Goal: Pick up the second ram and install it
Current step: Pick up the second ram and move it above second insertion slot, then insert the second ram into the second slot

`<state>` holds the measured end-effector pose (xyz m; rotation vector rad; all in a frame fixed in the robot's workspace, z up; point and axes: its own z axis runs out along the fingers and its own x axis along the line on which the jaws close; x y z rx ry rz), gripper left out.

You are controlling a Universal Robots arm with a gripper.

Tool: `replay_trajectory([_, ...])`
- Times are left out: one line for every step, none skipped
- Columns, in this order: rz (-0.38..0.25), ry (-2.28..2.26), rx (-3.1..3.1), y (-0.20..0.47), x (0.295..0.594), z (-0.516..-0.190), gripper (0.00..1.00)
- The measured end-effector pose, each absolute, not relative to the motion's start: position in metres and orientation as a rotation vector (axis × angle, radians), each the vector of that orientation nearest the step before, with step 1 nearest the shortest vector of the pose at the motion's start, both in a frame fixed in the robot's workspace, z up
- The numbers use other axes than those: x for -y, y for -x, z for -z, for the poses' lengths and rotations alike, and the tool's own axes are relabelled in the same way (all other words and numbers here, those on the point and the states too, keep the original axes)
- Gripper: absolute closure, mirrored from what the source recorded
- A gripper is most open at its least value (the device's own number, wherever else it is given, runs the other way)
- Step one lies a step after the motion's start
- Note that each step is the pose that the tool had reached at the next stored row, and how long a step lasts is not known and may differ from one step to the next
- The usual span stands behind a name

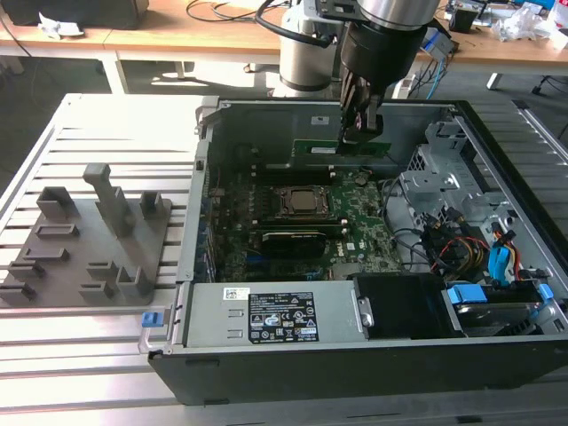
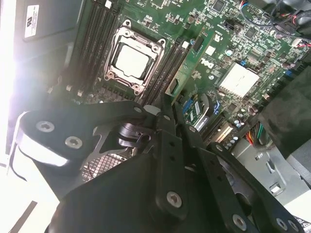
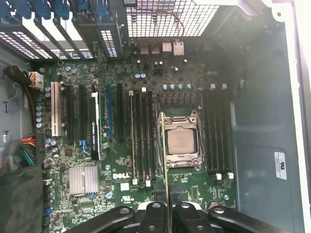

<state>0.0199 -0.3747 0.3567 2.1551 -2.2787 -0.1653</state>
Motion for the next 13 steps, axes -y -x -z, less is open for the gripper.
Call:
replay_trajectory([0.165,-2.155,2.279,-0.0199,0.3747,-0.3567,0.86])
replay_trajectory([0.165,-2.155,2.279,-0.0199,0.3747,-0.3567,0.86])
replay_trajectory([0.165,-2.155,2.279,-0.0199,0.3747,-0.3566,0.86])
replay_trajectory([0.165,-2.155,2.279,-0.0199,0.3747,-0.3566,0.86])
replay_trajectory([0.165,-2.155,2.279,-0.0199,0.3747,-0.3565,0.86])
replay_trajectory([0.165,-2.155,2.279,-0.0199,0.3747,-0.3565,0.86])
replay_trajectory([0.165,-2.155,2.279,-0.0199,0.3747,-0.3564,0.86])
replay_trajectory([0.165,-2.155,2.279,-0.0199,0.3747,-0.3564,0.86])
replay_trajectory([0.165,-2.155,2.279,-0.0199,0.3747,-0.3564,0.86])
replay_trajectory([0.165,-2.155,2.279,-0.0199,0.3747,-0.3564,0.86])
replay_trajectory([0.165,-2.155,2.279,-0.0199,0.3747,-0.3564,0.86])
replay_trajectory([0.165,-2.155,2.279,-0.0199,0.3747,-0.3563,0.86])
replay_trajectory([0.165,-2.155,2.279,-0.0199,0.3747,-0.3561,0.86])
